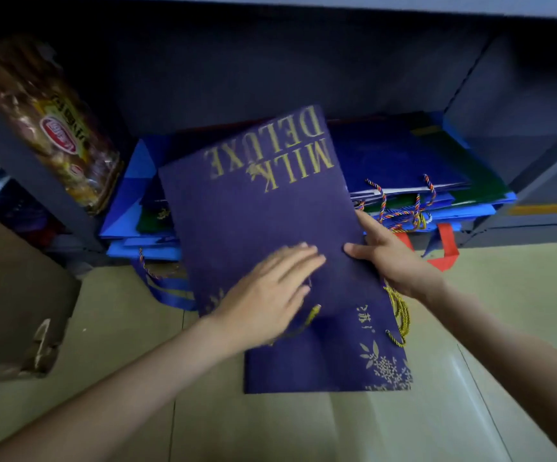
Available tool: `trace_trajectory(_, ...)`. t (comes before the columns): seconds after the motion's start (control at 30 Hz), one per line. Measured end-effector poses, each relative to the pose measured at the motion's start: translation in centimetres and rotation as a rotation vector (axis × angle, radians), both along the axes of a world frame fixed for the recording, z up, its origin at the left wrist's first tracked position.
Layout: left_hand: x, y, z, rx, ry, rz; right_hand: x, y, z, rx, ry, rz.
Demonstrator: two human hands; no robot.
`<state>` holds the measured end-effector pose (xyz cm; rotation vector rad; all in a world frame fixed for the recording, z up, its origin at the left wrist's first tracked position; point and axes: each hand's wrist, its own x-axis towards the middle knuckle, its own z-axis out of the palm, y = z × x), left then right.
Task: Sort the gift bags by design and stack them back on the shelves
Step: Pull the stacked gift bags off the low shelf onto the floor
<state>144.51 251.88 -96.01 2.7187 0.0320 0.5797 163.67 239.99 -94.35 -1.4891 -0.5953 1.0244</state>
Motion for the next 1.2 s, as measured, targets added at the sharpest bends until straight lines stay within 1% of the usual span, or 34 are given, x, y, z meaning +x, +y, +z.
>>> trace_trajectory(0.07, 0.0, 1.2, -0.4, 0.114, -0.068, 0.078, 0.6, -1.5, 0.2, -0.069, -0.068, 0.105)
trace_trajectory(0.17, 0.2, 2.6, -1.0, 0.239, -0.031, 0.206, 1.2, -3.5, 0.1, -0.204, -0.165, 0.276)
trace_trajectory(0.2, 0.2, 2.9, -1.2, 0.266, -0.012, 0.246, 1.4, -4.1, -0.1, -0.243, -0.209, 0.337)
trace_trajectory(0.27, 0.1, 3.5, -1.5, 0.241, 0.032, 0.299, 1.9, -5.2, -0.5, -0.285, -0.249, 0.420)
trace_trajectory(0.3, 0.1, 3.7, -1.6, 0.194, 0.065, 0.301, 2.1, -5.7, -0.5, -0.300, -0.252, 0.439)
trace_trajectory(0.33, 0.1, 4.0, -1.6, 0.107, 0.103, 0.296, 2.3, -6.1, -0.5, -0.312, -0.255, 0.454)
trace_trajectory(0.4, 0.1, 4.6, -1.8, -0.231, 0.201, 0.297, 2.6, -6.4, -0.5, -0.336, -0.269, 0.469)
trace_trajectory(0.43, 0.1, 4.8, -2.2, -0.378, 0.233, 0.305, 2.7, -6.6, -0.6, -0.357, -0.308, 0.474)
trace_trajectory(0.47, 0.1, 4.8, -2.5, -0.451, 0.260, 0.324, 2.7, -6.6, -0.8, -0.384, -0.388, 0.474)
trace_trajectory(0.5, 0.1, 4.5, -2.7, -0.496, 0.277, 0.341, 2.9, -6.7, -1.1, -0.416, -0.510, 0.469)
trace_trajectory(0.57, -0.3, 3.7, -3.0, -0.586, 0.277, 0.360, 3.5, -6.6, -2.2, -0.506, -0.819, 0.461)
trace_trajectory(0.63, -0.4, 2.9, -3.5, -0.645, 0.269, 0.404, 3.6, -6.5, -2.8, -0.598, -1.061, 0.408)
trace_trajectory(0.7, -0.2, 2.8, -3.9, -0.679, 0.259, 0.459, 3.6, -6.4, -3.3, -0.584, -1.335, 0.293)
trace_trajectory(0.77, 0.0, 2.8, -4.6, -0.670, 0.276, 0.506, 3.4, -6.6, -4.1, -0.539, -1.621, 0.219)
trace_trajectory(0.8, 0.1, 2.9, -5.3, -0.656, 0.285, 0.538, 3.2, -6.7, -4.7, -0.520, -1.691, 0.197)
trace_trajectory(0.83, 0.2, 2.9, -5.9, -0.638, 0.297, 0.569, 2.6, -6.9, -5.2, -0.534, -1.701, 0.222)
trace_trajectory(0.87, 0.2, 2.9, -6.7, -0.616, 0.325, 0.596, 1.7, -7.2, -6.1, -0.559, -1.684, 0.297)
trace_trajectory(0.93, 0.4, 2.6, -8.2, -0.583, 0.423, 0.623, -0.7, -8.4, -8.7, -0.626, -1.627, 0.515)
trace_trajectory(1.0, 0.3, 1.8, -9.4, -0.578, 0.526, 0.602, -3.3, -10.4, -12.0, -0.736, -1.535, 0.704)
trace_trajectory(1.03, 0.2, 1.3, -9.9, -0.605, 0.550, 0.578, -4.5, -11.5, -13.6, -0.795, -1.473, 0.767)
trace_trajectory(1.13, 0.0, 0.6, -11.6, -0.717, 0.553, 0.554, -7.4, -13.9, -17.3, -0.873, -1.325, 0.838)
trace_trajectory(1.2, 0.3, 0.5, -12.4, -0.738, 0.520, 0.568, -8.5, -14.3, -18.4, -0.877, -1.267, 0.858)
